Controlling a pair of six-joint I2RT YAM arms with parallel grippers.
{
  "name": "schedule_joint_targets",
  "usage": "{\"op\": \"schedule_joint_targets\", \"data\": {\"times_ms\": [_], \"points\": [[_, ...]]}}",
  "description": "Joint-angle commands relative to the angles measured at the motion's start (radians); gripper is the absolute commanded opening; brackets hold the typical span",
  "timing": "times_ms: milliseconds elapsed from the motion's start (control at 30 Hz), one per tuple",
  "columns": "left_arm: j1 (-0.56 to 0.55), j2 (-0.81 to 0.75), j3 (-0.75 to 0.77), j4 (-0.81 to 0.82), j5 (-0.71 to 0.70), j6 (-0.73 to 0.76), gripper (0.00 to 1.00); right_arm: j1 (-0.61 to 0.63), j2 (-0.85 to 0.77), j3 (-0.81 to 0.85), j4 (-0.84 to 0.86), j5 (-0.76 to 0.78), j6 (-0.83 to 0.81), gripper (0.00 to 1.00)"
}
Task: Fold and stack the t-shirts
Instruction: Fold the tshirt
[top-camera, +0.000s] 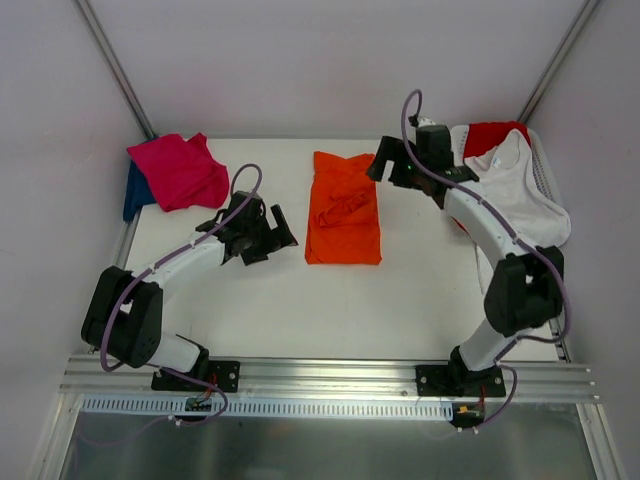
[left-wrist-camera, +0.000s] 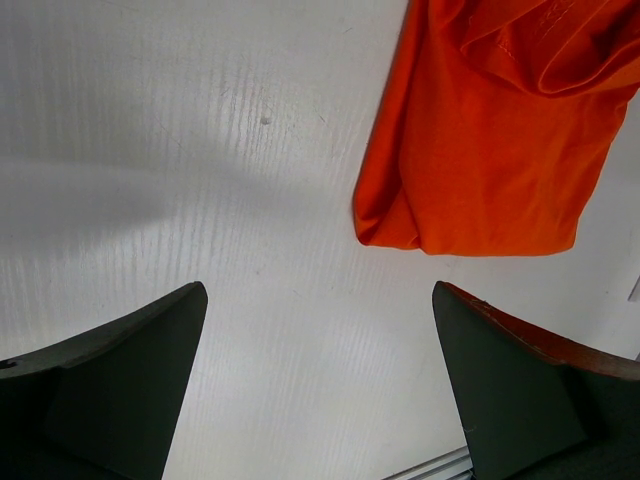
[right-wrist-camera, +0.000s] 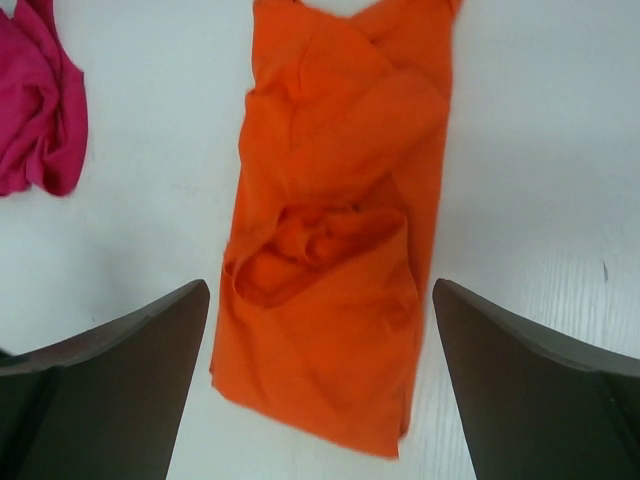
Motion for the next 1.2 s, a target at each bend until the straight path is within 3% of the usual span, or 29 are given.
{"op": "schedule_joint_targets", "data": {"times_ms": [0, 100, 267, 467, 733, 1167], "points": [[-0.006, -0.039, -0.014, 0.019, -0.022, -0.006, 0.98, -0.034, -0.215, -0.327, 0.206, -0.061, 0.056, 0.99], [-0.006, -0.066, -0.068, 0.113, -0.016, -0.078, 0.98, -0.042, -0.33, -0.545, 0.259, -0.087, 0.097, 0.99], [-0.004, -0.068, -0.236, 0.469, 0.079, -0.173, 0.97, -0.056, -0.414, -0.768, 0.337, -0.141, 0.157, 0.99], [-0.004, 0.1, -0.181, 0.506, 0.152, -0.195, 0.97, -0.064, -0.41, -0.928, 0.487, -0.245, 0.245, 0.99], [-0.007, 0.209, -0.186, 0.606, 0.2, -0.253, 0.95, -0.056, -0.281, -0.979, 0.618, -0.319, 0.328, 1.0], [-0.047, 0.331, -0.085, 0.614, 0.234, -0.278, 0.91, -0.005, -0.128, -0.91, 0.649, -0.322, 0.337, 1.0]]}}
